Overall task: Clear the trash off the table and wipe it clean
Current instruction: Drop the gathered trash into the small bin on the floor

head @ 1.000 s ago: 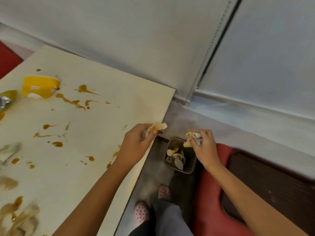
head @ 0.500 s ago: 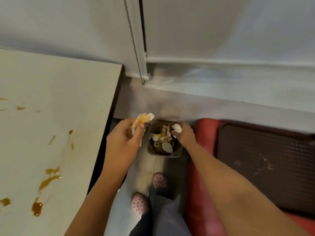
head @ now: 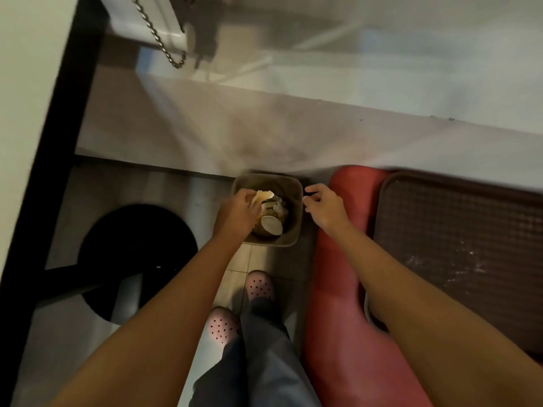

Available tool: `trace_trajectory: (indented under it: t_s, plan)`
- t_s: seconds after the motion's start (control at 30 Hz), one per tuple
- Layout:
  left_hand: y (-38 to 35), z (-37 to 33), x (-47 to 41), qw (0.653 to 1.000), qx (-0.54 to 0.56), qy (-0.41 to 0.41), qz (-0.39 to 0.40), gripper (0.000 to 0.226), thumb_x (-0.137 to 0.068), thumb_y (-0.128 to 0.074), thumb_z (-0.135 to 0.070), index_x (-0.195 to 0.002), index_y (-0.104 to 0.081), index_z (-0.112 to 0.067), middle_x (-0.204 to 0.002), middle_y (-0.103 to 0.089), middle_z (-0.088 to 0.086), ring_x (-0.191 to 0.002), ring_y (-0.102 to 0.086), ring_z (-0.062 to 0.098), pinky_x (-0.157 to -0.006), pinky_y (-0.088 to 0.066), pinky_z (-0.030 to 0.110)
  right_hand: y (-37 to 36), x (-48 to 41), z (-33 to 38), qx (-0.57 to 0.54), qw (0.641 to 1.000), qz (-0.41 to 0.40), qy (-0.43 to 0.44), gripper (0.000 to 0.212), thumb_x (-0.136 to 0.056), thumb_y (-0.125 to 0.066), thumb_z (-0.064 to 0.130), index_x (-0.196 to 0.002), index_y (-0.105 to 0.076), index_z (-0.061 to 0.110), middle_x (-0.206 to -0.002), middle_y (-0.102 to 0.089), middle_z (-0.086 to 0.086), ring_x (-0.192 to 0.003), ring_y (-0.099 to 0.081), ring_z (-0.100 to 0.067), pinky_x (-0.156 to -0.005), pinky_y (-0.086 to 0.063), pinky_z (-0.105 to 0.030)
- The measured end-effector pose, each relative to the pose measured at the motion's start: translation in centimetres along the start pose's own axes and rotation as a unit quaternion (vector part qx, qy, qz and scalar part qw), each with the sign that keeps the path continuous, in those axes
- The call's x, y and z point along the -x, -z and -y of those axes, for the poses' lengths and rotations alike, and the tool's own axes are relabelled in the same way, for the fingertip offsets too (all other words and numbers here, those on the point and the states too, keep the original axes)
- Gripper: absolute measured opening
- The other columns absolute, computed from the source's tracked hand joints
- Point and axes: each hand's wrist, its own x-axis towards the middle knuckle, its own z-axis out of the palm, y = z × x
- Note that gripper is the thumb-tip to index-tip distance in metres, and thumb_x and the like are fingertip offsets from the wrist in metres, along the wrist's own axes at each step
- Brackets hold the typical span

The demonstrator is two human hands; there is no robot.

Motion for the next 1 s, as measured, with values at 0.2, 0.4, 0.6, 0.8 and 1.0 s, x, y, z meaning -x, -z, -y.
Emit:
trace_trajectory:
  t_s: [0.2, 0.4, 0.6, 0.8, 1.0]
  plan:
    - [-0.7, -0.5, -2.5, 0.992, -0.033, 0.053, 0.106, 0.047, -0.092, -0.054, -0.028, -0.137, -0.044, -0.017, -0.133, -0.052, 0.01, -0.119, -0.05, 0.026, -0.097, -0.044, 0.034, 0.4, -0.6, 0.8, -0.019, 1.0, 0.004, -0.004, 0.022, -0.092, -0.052, 0.01, -0.113, -0.057, 0.006, -0.091, -0.056, -0.006, -0.086, -0.055, -0.02, -0.077, -0.04, -0.023]
    - [1.5, -1.9, -1.2, 0.995, 0.0, 0.034, 0.094, 0.034, -0.095, -0.05, -0.016, -0.129, -0.052, -0.014, -0.13, -0.055, 0.008, -0.119, -0.051, 0.023, -0.094, -0.041, 0.028, 1.4, 0.6, 3.9, -0.019, 1.0, 0.008, 0.011, 0.022, -0.092, -0.051, 0.009, -0.113, -0.059, 0.007, -0.106, -0.063, -0.012, -0.1, -0.061, -0.027, -0.091, -0.045, -0.029]
    - [5.1, -4.3, 2.8, 0.996, 0.044, 0.006, 0.074, 0.032, -0.096, -0.046, -0.012, -0.127, -0.054, -0.014, -0.13, -0.055, 0.006, -0.119, -0.051, 0.019, -0.088, -0.038, 0.021, 3.0, 4.2, 8.4, -0.027, 0.998, 0.011, 0.061, 0.023, -0.094, -0.048, 0.009, -0.115, -0.056, 0.007, -0.11, -0.061, -0.011, -0.097, -0.06, -0.025, -0.069, -0.044, -0.017]
    - [10.0, -7.3, 9.1, 0.991, 0.119, -0.05, 0.023, 0.031, -0.095, -0.048, -0.012, -0.124, -0.055, -0.011, -0.123, -0.058, 0.006, -0.106, -0.056, 0.016, -0.08, -0.044, 0.017, 4.9, 10.0, 14.0, -0.043, 0.992, -0.002, 0.12, 0.022, -0.092, -0.048, 0.008, -0.111, -0.059, 0.011, -0.098, -0.055, -0.004, -0.096, -0.059, -0.026, -0.082, -0.045, -0.028]
    - [16.0, -9.4, 14.9, 0.978, 0.145, -0.144, -0.05, 0.029, -0.093, -0.05, -0.011, -0.121, -0.058, -0.013, -0.118, -0.06, 0.002, -0.093, -0.053, 0.007, -0.073, -0.036, 0.007, 6.6, 15.9, 18.7, -0.065, 0.978, -0.017, 0.195, 0.017, -0.092, -0.049, 0.008, -0.103, -0.058, 0.017, -0.089, -0.056, 0.0, -0.093, -0.062, -0.028, -0.084, -0.049, -0.035]
